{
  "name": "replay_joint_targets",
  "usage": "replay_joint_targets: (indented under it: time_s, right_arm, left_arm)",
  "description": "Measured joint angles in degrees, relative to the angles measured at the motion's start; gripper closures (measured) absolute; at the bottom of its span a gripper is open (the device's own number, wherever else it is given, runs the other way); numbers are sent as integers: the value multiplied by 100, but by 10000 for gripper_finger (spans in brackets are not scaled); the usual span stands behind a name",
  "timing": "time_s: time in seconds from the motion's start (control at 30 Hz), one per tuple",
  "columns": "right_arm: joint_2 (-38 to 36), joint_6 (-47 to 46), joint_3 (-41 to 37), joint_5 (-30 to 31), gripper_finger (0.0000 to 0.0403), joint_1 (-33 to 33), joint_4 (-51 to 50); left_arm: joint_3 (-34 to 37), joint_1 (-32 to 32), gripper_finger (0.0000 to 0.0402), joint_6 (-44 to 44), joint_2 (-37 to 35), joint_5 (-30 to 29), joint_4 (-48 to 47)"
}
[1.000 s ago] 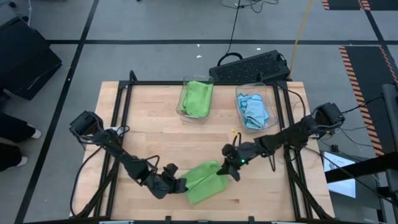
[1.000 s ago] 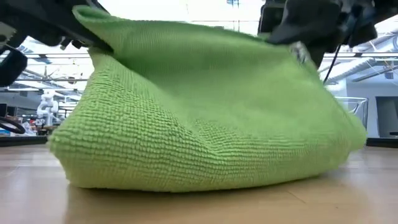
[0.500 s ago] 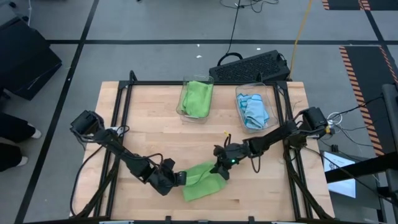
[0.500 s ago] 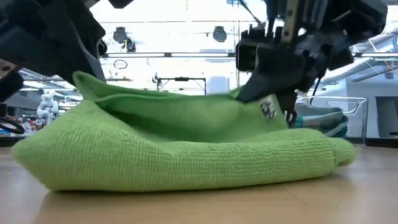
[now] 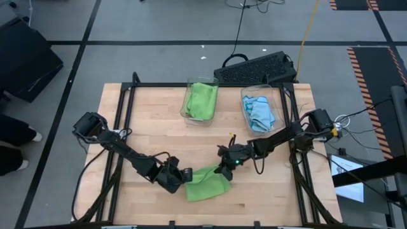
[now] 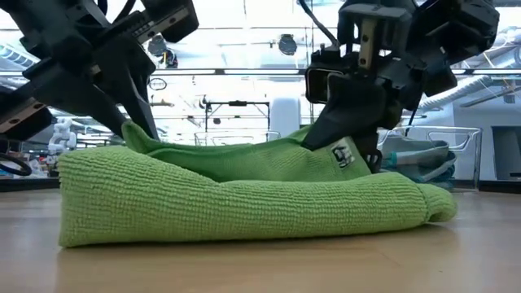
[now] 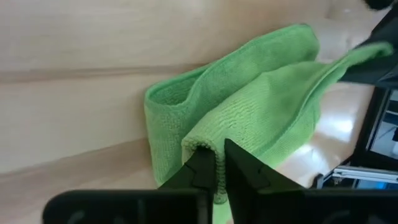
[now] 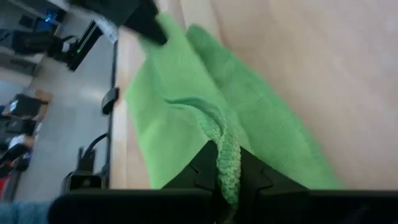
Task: Fold microfiber towels
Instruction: Fold the green microfiber towel
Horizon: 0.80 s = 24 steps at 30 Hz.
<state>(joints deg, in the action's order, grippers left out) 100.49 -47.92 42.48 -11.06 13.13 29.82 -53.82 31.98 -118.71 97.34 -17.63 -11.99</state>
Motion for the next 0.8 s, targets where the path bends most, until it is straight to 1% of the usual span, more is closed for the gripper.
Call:
replay_joint_targets:
  time_s: [0.1,0.23,0.33,0.47,0.57,0.67,0.73,0.8]
  right_arm:
    - [0,-9,0,216,356,-14,-10]
    - [0,-190,0,221,299,-91,-42]
    - [0,-372,0,203,259,-180,-59]
    - [-73,-568,0,192,219,-302,-187]
    - [-217,-617,7,206,202,-424,-237]
    - [-340,-645,4,203,198,-570,-442]
    - [-449,-649,-4,205,199,-618,-659]
    - [-537,-603,3,201,202,-630,-653]
  left_arm:
    - [0,-14,346,-127,0,216,-6]
    - [0,3,278,-339,0,426,-196]
    - [0,3,228,-334,-31,639,-413]
    - [0,14,182,-236,-322,733,-792]
    - [2,14,164,-54,-681,605,-1243]
    - [2,10,159,425,-1028,278,-1383]
    - [2,8,159,938,-1188,42,-1183]
    - [-2,8,158,1455,-1241,-114,-737]
